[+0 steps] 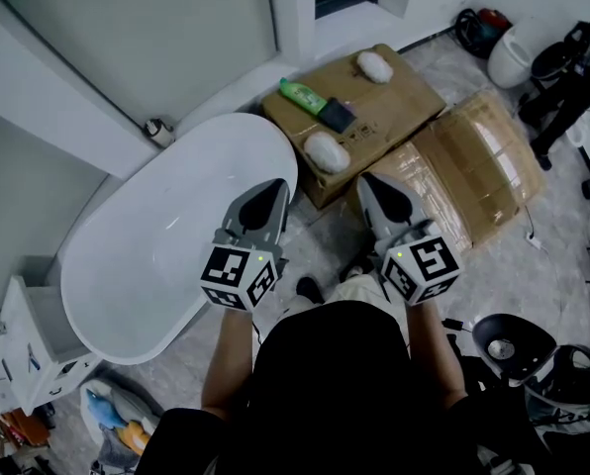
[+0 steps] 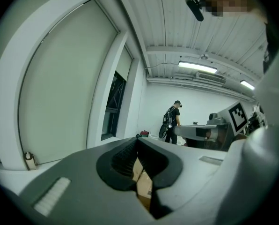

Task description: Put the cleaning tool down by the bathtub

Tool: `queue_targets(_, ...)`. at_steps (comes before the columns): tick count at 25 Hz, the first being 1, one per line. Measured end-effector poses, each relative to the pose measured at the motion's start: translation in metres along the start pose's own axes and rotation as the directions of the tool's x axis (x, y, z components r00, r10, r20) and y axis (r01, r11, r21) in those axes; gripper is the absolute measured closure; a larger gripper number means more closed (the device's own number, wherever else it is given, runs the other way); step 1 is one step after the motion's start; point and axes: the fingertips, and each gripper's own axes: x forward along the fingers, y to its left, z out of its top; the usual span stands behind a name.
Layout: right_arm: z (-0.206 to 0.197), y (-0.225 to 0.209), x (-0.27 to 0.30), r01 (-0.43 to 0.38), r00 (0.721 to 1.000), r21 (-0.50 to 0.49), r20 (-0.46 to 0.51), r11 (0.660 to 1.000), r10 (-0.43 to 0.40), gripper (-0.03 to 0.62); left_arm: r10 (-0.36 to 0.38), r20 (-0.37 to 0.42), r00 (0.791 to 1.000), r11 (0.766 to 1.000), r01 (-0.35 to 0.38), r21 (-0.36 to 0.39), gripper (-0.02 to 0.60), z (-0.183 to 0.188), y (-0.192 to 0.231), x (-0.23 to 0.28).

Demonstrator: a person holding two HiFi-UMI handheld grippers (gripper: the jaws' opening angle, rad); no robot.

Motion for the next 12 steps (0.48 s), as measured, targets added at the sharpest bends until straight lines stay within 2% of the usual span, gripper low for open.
queue_targets(7, 0.023, 0.01, -0.009, -0.002, 0.999, -0.04, 0.041, 0.999, 0.004, 0.586, 0.015, 0.036, 0.999, 1.0, -0.015, 0.01, 0.581, 0.014, 0.003, -0.015)
queue_targets(12, 0.027, 0.008, 0.005, -0.018, 0.999, -0.071, 0.03, 0.997, 0.02, 0.588, 0.036, 0.041, 0.999, 0.999, -0.037, 0.002, 0.581, 0.018, 0.016, -0.01)
